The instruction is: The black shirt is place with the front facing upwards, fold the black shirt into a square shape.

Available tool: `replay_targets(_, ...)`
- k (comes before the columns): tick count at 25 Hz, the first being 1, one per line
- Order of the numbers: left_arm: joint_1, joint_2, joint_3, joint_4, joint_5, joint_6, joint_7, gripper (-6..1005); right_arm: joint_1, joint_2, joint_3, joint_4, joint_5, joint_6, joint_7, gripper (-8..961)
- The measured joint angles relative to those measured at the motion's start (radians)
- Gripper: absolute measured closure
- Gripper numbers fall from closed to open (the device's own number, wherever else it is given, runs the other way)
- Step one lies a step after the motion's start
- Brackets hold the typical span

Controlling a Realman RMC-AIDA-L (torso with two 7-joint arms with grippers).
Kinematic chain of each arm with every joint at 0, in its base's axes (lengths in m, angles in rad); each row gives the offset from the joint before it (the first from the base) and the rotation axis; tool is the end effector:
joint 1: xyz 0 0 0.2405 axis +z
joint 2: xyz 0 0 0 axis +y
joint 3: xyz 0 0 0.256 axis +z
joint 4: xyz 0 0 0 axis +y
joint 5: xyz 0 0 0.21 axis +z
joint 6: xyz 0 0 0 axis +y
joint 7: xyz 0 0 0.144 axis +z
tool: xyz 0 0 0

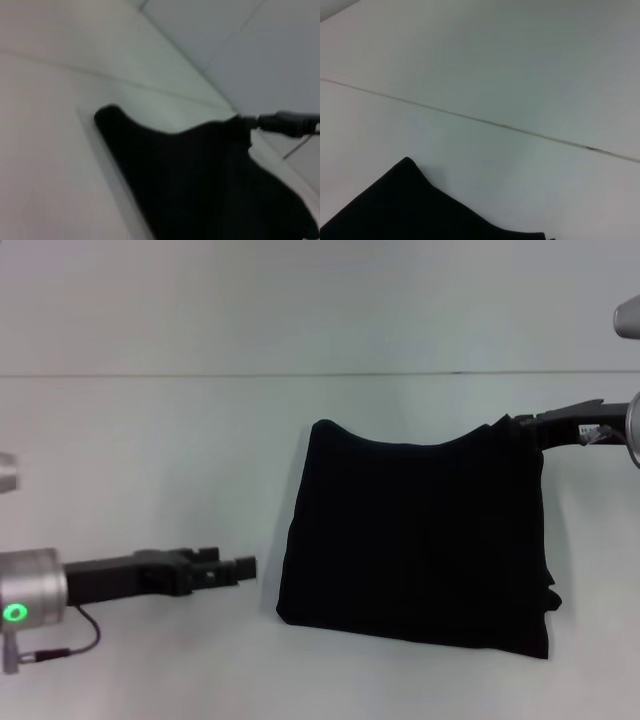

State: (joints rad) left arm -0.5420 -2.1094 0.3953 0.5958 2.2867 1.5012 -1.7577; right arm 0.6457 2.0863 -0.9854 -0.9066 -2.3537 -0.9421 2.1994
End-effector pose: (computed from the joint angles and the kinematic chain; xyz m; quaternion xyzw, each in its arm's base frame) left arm -0.3005 0.3182 -0.0112 -0.8449 -0.4676 -0.2303 0.1198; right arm 0.2430 0.4295 0.0202 -0.8595 0.3775 0.0597 0.3395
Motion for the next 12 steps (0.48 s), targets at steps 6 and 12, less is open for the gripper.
replay_targets(6,-0.034,-0.014,0.104,-0.039,0.006,-0.055,-0.037,107,0.000,0.001,-0.003,-0.001,0.011,-0.001,-0.007,932)
replay_targets(12,-0.064,-0.023,0.144,-0.080,0.007,-0.087,-0.047,107,0.000,0.002,0.001,-0.002,0.011,-0.001,-0.019,932)
